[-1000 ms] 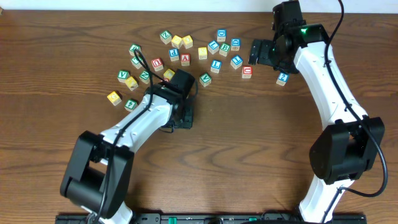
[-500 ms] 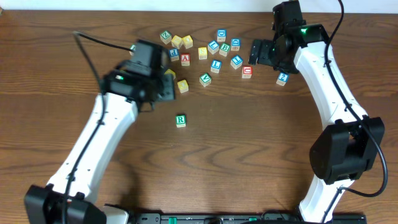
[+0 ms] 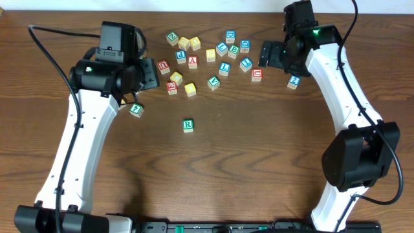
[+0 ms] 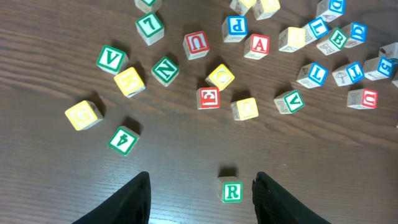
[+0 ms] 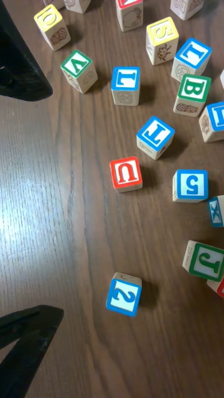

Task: Spell out ROBOT
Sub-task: 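Open the left gripper and raise it away from the R block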

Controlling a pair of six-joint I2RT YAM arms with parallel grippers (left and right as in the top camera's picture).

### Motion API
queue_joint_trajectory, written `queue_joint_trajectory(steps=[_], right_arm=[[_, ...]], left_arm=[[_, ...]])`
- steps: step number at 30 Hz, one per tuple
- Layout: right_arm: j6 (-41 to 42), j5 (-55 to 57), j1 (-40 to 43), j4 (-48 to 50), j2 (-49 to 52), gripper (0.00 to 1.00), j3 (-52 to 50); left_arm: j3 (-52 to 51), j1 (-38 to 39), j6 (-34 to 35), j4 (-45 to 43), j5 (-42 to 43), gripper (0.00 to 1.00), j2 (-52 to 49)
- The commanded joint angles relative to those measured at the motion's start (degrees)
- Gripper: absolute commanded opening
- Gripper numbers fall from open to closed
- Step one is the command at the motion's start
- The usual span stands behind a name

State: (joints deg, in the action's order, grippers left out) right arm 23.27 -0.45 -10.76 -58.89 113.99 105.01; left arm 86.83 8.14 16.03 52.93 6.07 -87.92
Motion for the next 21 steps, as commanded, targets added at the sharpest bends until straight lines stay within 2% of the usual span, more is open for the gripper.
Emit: queue_joint_trajectory(steps=[1,21], right_arm=[[0.46,0.09,-0.59,-0.04,0.28,0.99,1.03],[0.28,1.18,-0.52,0.22,0.28,0.99,1.03]], left_arm=[[1.4,-0.2,-1.2,0.85,-0.07,0.52,0.48],[1.38,-0.22,-1.2,1.03,-0.07,0.52,0.33]])
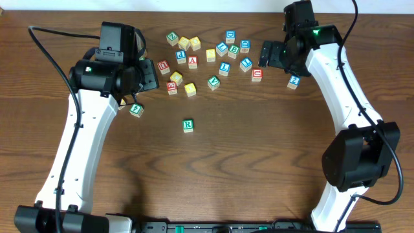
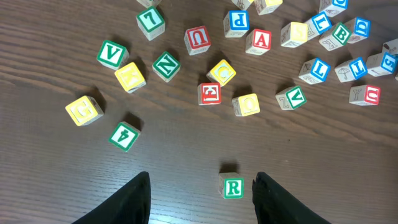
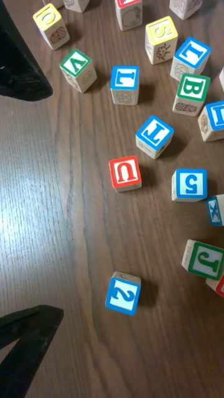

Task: Spell out ROBOT
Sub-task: 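Open the left gripper and raise it away from the R block, then move the left gripper over the pile toward the yellow O block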

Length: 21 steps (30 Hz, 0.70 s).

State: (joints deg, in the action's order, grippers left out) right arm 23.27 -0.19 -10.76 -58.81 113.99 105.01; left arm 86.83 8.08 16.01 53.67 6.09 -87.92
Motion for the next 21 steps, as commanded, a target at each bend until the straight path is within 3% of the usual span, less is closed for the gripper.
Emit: queue_joint_trajectory(steps=[1,11,21], right_arm=[[0.28,0.9,-0.57,0.2,0.28,0.99,1.03],[-5.35,-2.34,-0.59,-0.39,0.22,0.99,2.56],[-5.33,-2.34,-0.59,-9.07,0.22,0.97,14.25]], left_arm=[[1.38,-0.13,-1.18,0.28,-0.09,0.52,0.33],[1.38,-0.15,-1.22,0.26,-0.13,0.52,0.33],[1.38,-0.15,-1.42,0.26,-2.69,0.53,0.33]])
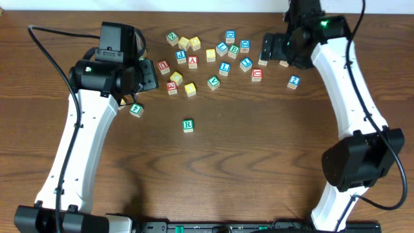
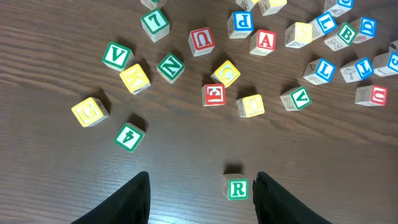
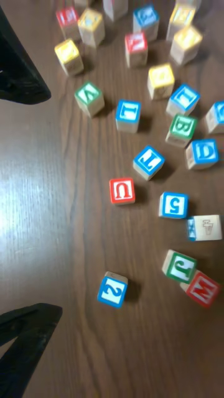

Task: Spell out ROBOT
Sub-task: 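Move the left gripper over the pile toward the yellow O block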

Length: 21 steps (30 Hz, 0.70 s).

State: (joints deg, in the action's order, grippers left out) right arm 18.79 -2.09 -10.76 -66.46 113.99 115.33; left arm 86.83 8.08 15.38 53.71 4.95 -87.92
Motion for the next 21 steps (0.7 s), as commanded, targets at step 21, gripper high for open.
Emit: queue_joint_trajectory(steps=[21], right_arm=[[-0.83,0.48,-3.61,-2.93,0.35,0.99,5.66]], left_arm=[[1.38,-0.15,-0.76,-7.08,-1.55,0.53,-5.92]])
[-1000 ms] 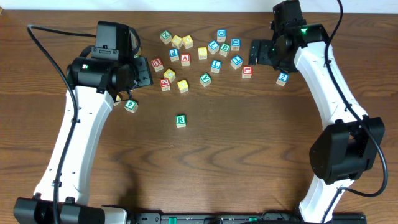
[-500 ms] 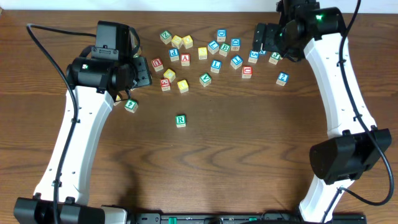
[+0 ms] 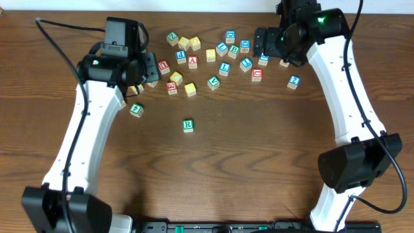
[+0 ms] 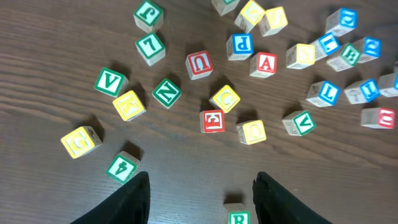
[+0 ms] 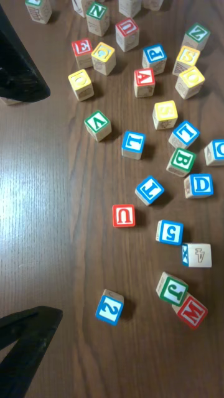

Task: Spell out ROBOT
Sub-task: 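Move the left gripper over the pile toward the yellow O block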

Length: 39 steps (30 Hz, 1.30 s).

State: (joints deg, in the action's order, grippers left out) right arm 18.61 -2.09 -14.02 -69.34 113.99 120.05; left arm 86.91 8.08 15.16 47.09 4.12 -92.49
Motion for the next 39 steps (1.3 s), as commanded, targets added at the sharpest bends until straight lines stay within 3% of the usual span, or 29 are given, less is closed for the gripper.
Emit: queue_joint_trajectory(steps=[1,24,28,39], right_arm=[[-0.66,0.48,-0.35,-0.07,0.35,0.99,0.92],[-0.66,0.7,-0.33,1.22,0.5,0.99,-1.03],[-0.66,0.68,-0.33,1.73,0.5,0.99,-1.03],[-0.63,0.66,-0.33,0.98,0.5,0.99,-1.03]], left_arm=[[1.29,-0.15,-0.55,-0.55,-0.72,0.53,-1.62],[1.29,-1.25,-2.64,-2.25,-0.59,0.53,-1.97],[1.29,-0.59,-2.45,-2.64,3.82,0.53,-2.62],[1.29,7.63,7.67,-5.95,3.91,0.53,-13.22]])
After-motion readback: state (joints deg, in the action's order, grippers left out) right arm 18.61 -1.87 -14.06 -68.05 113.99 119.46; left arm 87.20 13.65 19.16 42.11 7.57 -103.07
